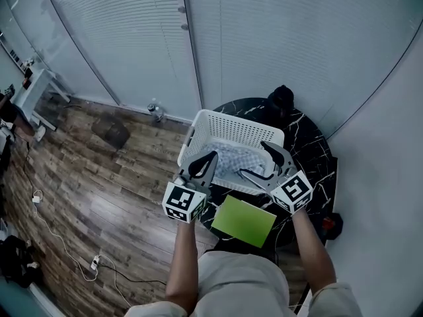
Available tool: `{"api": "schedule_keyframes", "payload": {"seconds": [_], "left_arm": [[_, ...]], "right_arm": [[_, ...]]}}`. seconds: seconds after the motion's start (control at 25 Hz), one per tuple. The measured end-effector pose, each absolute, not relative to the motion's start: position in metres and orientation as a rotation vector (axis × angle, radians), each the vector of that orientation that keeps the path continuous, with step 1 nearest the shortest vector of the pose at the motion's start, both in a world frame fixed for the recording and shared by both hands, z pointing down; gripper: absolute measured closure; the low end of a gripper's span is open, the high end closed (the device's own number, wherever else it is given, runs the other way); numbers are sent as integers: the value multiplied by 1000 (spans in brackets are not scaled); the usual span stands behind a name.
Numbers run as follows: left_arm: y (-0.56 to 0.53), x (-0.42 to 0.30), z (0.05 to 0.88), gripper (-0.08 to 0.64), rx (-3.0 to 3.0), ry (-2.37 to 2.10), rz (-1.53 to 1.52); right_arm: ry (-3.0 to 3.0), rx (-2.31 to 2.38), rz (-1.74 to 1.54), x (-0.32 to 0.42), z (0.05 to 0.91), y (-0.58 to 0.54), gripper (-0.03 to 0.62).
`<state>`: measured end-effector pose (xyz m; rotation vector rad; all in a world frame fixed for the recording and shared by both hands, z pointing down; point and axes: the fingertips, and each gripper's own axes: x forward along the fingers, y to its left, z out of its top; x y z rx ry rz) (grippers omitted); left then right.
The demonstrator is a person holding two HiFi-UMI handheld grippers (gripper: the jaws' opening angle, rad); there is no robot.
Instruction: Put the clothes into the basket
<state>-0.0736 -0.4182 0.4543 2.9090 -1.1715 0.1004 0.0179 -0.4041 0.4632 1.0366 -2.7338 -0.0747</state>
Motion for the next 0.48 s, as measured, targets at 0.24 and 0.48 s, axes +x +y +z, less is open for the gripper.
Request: {"api": "schedule_keyframes", "payload": {"seconds": [0.24,0.48], "left_arm": [[-397,-65,460,546,2922,-1164,183],[-372,-56,455,546,2902,-1180,175]], "right_arm": [[-2776,1124,-50,43,453,-365,179],[-2786,1179,-45,52,448,-348,184]]}}
